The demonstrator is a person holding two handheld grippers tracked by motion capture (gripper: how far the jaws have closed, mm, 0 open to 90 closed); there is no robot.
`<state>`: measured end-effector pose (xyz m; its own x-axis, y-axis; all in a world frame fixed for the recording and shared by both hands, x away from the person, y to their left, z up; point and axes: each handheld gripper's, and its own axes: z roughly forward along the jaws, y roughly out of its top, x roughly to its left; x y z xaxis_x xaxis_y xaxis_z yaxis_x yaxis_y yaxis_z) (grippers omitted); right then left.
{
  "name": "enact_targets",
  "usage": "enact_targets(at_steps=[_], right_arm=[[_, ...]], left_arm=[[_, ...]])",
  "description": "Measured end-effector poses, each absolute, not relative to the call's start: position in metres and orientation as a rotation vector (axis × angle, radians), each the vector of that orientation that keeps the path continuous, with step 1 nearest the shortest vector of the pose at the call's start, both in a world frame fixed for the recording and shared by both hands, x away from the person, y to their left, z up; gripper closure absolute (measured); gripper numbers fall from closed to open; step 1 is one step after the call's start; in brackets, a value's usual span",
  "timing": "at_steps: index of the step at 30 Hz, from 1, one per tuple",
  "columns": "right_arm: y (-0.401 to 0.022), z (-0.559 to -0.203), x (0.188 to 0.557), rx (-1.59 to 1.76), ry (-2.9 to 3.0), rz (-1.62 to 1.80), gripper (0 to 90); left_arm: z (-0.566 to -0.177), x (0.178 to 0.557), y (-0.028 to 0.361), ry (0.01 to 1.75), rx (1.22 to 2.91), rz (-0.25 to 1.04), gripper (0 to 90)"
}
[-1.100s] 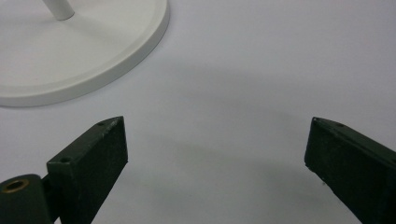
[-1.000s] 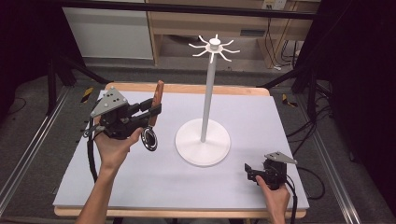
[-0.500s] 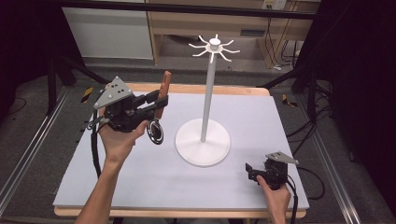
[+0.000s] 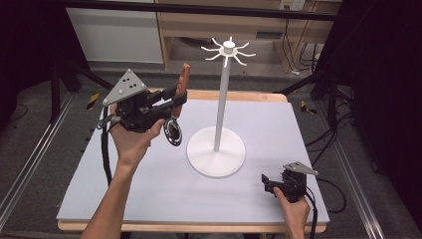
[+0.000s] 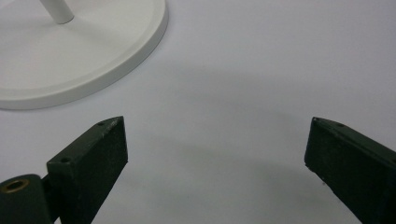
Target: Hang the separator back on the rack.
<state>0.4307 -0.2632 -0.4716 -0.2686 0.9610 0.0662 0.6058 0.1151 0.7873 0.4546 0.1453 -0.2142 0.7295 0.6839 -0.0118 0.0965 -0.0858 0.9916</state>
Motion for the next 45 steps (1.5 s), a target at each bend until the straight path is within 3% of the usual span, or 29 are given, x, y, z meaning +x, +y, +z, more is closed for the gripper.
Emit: enact_targets(at_steps=[45], right_arm=[[-0.265, -0.471, 0.431, 1.520, 1.928, 1.015, 6.4]], left_arm=[[-0.198, 0.481, 0.112, 0.638, 1.636, 0.541, 67.4]])
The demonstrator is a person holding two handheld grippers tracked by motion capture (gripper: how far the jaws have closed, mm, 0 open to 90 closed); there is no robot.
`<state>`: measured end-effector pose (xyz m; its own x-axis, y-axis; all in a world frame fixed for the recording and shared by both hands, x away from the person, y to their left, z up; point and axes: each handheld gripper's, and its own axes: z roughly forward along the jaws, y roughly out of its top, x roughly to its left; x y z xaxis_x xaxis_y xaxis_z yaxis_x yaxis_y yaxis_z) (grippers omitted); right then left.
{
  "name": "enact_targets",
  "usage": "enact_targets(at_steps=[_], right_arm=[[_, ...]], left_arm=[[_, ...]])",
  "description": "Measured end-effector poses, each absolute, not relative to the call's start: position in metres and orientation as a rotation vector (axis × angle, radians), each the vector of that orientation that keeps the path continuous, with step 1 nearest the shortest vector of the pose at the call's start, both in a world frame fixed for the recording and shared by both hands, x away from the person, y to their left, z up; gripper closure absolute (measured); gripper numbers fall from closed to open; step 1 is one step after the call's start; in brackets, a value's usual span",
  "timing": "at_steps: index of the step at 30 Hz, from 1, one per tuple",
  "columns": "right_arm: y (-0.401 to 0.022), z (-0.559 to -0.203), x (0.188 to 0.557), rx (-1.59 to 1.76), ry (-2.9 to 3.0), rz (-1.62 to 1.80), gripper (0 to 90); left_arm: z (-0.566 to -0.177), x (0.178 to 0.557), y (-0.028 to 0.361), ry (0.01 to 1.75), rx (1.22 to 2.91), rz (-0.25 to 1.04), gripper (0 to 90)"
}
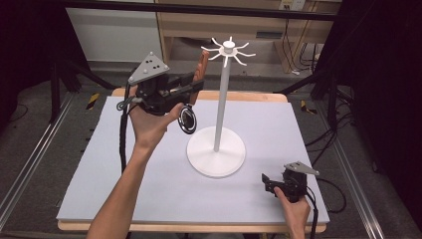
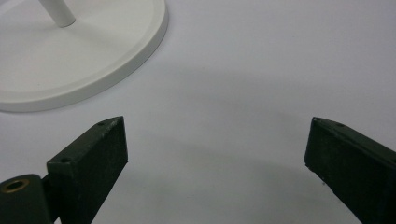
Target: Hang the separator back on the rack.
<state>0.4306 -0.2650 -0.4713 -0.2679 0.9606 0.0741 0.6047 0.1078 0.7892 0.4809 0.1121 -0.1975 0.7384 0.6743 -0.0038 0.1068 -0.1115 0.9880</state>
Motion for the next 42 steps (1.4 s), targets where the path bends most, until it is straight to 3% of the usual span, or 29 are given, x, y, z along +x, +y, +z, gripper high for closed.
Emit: enact_targets(at_steps=[42], right_arm=[[-0.264, -0.471, 0.431, 1.526, 1.933, 1.030, 6.4]], left_arm=[[-0.212, 0.499, 0.086, 0.624, 1.633, 0.540, 67.0]])
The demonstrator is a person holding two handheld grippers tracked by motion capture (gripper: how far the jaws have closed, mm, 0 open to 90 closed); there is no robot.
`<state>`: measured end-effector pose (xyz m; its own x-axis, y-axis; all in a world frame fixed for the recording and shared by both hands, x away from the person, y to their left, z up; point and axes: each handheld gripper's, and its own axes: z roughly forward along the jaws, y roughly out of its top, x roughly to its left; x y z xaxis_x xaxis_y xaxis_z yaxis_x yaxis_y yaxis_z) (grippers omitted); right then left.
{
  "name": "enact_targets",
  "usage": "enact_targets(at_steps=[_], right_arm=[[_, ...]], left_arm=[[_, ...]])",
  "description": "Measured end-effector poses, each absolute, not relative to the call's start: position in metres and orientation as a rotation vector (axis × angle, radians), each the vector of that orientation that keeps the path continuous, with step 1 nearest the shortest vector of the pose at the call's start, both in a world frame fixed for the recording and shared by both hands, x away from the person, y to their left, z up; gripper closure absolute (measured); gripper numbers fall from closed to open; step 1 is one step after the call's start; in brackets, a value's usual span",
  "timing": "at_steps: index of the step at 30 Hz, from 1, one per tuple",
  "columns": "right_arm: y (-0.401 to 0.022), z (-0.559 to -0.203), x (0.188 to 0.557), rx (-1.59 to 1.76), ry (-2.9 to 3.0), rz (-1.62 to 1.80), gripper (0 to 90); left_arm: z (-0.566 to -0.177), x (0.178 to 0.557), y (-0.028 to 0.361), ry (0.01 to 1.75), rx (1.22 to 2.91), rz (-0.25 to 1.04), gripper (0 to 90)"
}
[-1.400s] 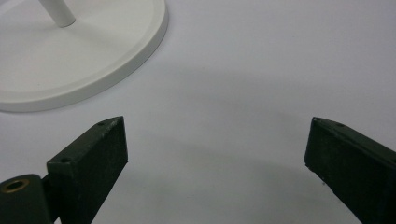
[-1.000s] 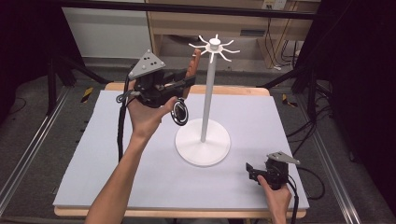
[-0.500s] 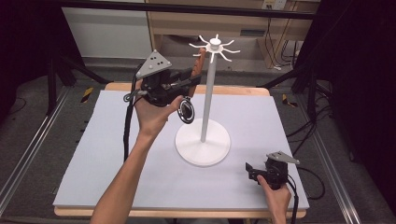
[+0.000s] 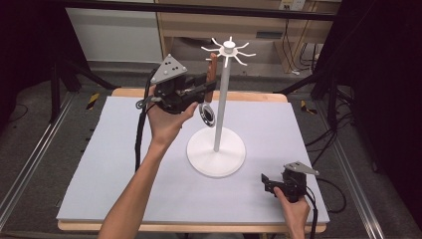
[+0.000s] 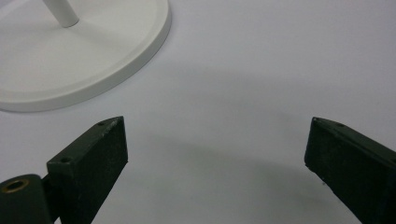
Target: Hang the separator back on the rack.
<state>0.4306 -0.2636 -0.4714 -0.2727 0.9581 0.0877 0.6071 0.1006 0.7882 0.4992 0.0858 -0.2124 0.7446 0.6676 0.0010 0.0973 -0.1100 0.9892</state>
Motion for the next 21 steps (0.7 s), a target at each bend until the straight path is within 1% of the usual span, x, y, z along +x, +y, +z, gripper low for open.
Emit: enact_targets(at_steps=[16, 19, 21], right_arm=[[-0.2642, -0.4714, 0.4310, 1.518, 1.934, 1.029, 6.5], [-0.2642, -0.4714, 0.4311, 1.517, 1.934, 1.028, 6.5], [-0.2638, -0.4713, 0.4307, 1.533, 1.928, 1.028, 6.4]], left_arm=[[-0.2130, 0.4983, 0.0877, 0.625, 1.647, 0.554, 66.6], [-0.2133, 0.4969, 0.0898, 0.624, 1.648, 0.552, 65.2], [-0.2150, 0.4955, 0.0918, 0.616, 1.652, 0.553, 62.5]])
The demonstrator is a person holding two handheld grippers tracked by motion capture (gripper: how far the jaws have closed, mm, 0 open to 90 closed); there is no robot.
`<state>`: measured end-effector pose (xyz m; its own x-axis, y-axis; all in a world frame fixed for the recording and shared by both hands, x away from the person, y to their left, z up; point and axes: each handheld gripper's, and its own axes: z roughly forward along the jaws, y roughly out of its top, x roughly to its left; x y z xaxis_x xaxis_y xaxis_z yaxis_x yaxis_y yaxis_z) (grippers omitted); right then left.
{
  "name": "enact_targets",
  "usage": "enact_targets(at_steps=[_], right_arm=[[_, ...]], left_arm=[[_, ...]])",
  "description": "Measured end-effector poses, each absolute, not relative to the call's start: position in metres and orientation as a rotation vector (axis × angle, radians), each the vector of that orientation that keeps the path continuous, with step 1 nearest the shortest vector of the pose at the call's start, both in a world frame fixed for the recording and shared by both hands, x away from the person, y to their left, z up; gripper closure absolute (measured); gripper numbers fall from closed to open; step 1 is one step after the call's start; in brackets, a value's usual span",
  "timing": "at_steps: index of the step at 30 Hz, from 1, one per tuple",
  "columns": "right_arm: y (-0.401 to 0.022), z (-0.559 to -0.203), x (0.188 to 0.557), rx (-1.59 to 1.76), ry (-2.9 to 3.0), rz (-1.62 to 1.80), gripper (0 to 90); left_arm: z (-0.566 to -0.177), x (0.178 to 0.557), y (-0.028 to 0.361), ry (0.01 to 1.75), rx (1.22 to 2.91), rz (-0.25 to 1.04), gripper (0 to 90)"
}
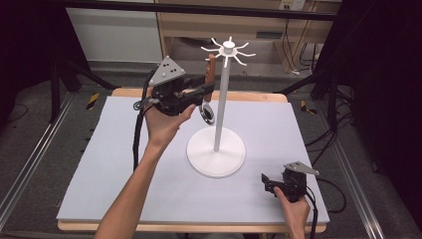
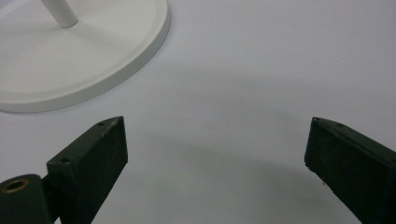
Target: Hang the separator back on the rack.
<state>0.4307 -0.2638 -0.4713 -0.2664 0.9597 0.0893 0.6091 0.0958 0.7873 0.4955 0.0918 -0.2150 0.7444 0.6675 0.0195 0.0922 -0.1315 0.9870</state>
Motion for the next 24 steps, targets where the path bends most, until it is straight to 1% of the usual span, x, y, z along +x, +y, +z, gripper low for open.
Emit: enact_targets(at_steps=[10, 13, 18, 24], right_arm=[[-0.265, -0.471, 0.431, 1.531, 1.928, 1.028, 6.4], [-0.265, -0.472, 0.431, 1.525, 1.929, 1.022, 6.4], [-0.265, -0.472, 0.431, 1.521, 1.931, 1.020, 6.5], [-0.265, -0.472, 0.431, 1.531, 1.931, 1.018, 6.4]], left_arm=[[-0.225, 0.487, 0.102, 0.618, 1.681, 0.551, 53.1], [-0.233, 0.483, 0.109, 0.637, 1.694, 0.550, 47.9], [-0.246, 0.481, 0.120, 0.663, 1.701, 0.562, 44.1], [-0.262, 0.477, 0.136, 0.695, 1.713, 0.575, 42.6]])
